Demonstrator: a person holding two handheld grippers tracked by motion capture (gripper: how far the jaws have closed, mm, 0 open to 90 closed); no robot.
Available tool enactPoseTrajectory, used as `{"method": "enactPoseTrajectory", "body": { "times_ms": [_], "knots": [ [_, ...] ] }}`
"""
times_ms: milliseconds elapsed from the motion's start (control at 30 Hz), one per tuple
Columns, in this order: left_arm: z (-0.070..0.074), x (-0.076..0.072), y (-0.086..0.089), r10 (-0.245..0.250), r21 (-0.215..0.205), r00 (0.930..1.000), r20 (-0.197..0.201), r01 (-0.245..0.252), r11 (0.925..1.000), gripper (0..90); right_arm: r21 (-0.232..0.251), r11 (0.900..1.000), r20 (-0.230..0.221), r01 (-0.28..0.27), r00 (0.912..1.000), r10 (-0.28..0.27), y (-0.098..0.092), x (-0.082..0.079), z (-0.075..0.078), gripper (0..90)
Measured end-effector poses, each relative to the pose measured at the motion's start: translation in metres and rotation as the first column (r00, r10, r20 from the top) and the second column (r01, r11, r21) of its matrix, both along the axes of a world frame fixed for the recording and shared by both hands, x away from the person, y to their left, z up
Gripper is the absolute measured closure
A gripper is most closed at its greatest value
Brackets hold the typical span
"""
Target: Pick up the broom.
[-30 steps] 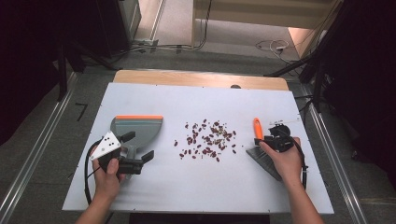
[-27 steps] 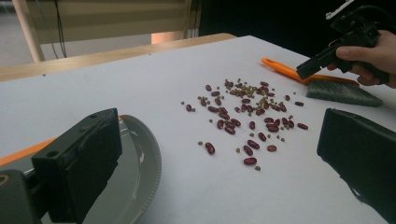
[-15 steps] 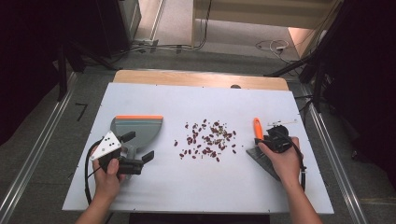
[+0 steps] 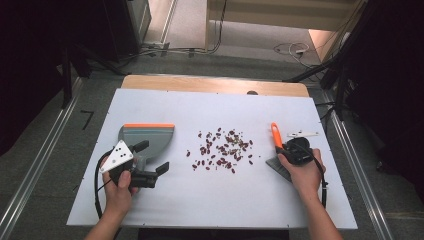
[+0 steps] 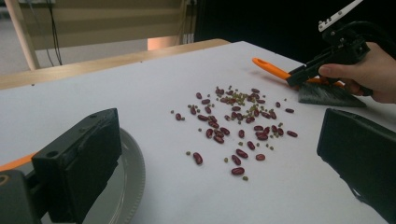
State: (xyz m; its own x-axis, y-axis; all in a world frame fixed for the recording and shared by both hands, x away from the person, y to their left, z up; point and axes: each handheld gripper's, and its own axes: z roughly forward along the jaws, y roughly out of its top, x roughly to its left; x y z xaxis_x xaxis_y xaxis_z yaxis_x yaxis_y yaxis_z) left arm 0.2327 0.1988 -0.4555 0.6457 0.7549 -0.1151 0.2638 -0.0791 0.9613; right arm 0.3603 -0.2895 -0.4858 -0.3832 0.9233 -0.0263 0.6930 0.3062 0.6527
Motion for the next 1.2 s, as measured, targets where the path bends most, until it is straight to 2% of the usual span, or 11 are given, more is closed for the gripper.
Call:
{"method": "enactPoseTrajectory", "body": {
  "times_ms": [167, 233, 367, 433, 567, 633, 700, 733, 800, 933, 1200],
  "knots": [
    [0.005, 0.004, -0.002, -0.011, -0.019, 0.9999, 0.006, 0.012, 0.9998, 0.8, 0.115, 0.993, 0.118, 0.039, 0.9917, -0.052, -0.015, -0.010, 0.012, 67.4],
    [0.007, 0.006, -0.004, -0.009, -0.018, 0.9999, 0.007, 0.009, 0.9998, 0.8, 0.159, 0.986, 0.169, 0.051, 0.9826, -0.078, -0.022, -0.016, 0.019, 68.3],
    [0.011, 0.006, -0.009, -0.013, -0.018, 0.9997, 0.022, 0.014, 0.9997, 0.8, 0.271, 0.962, 0.258, 0.026, 0.9611, -0.099, -0.036, -0.027, 0.029, 68.7],
    [0.014, 0.006, -0.012, -0.018, -0.018, 0.9994, 0.030, 0.018, 0.9997, 0.8, 0.307, 0.952, 0.280, 0.008, 0.9551, -0.098, -0.042, -0.030, 0.030, 68.7],
    [0.017, 0.007, -0.016, -0.025, -0.018, 0.9989, 0.040, 0.026, 0.9995, 0.8, 0.344, 0.939, 0.344, -0.026, 0.9337, -0.100, -0.048, -0.037, 0.033, 68.9],
    [0.018, 0.008, -0.020, -0.028, -0.018, 0.9987, 0.043, 0.029, 0.9994, 0.8, 0.356, 0.934, 0.353, -0.041, 0.9308, -0.094, -0.049, -0.038, 0.037, 69.0],
    [0.019, 0.009, -0.022, -0.030, -0.018, 0.9986, 0.045, 0.031, 0.9994, 0.8, 0.360, 0.932, 0.380, -0.037, 0.9185, -0.110, -0.049, -0.042, 0.040, 69.0],
    [0.019, 0.009, -0.022, -0.030, -0.018, 0.9986, 0.045, 0.031, 0.9994, 0.8, 0.370, 0.928, 0.379, -0.050, 0.9197, -0.102, -0.050, -0.042, 0.042, 69.0],
    [0.021, 0.010, -0.025, -0.035, -0.022, 0.9982, 0.049, 0.036, 0.9991, 0.8, 0.385, 0.921, 0.402, -0.062, 0.9097, -0.106, -0.050, -0.045, 0.045, 69.0],
    [0.023, 0.010, -0.027, -0.038, -0.026, 0.9977, 0.057, 0.039, 0.9989, 0.8, 0.415, 0.905, 0.423, -0.095, 0.9004, -0.099, -0.048, -0.049, 0.054, 69.0],
    [0.028, 0.010, -0.039, -0.062, -0.037, 0.9951, 0.076, 0.065, 0.9972, 0.8, 0.426, 0.891, 0.472, -0.157, 0.8788, -0.071, -0.031, -0.059, 0.072, 69.1]
  ]
}}
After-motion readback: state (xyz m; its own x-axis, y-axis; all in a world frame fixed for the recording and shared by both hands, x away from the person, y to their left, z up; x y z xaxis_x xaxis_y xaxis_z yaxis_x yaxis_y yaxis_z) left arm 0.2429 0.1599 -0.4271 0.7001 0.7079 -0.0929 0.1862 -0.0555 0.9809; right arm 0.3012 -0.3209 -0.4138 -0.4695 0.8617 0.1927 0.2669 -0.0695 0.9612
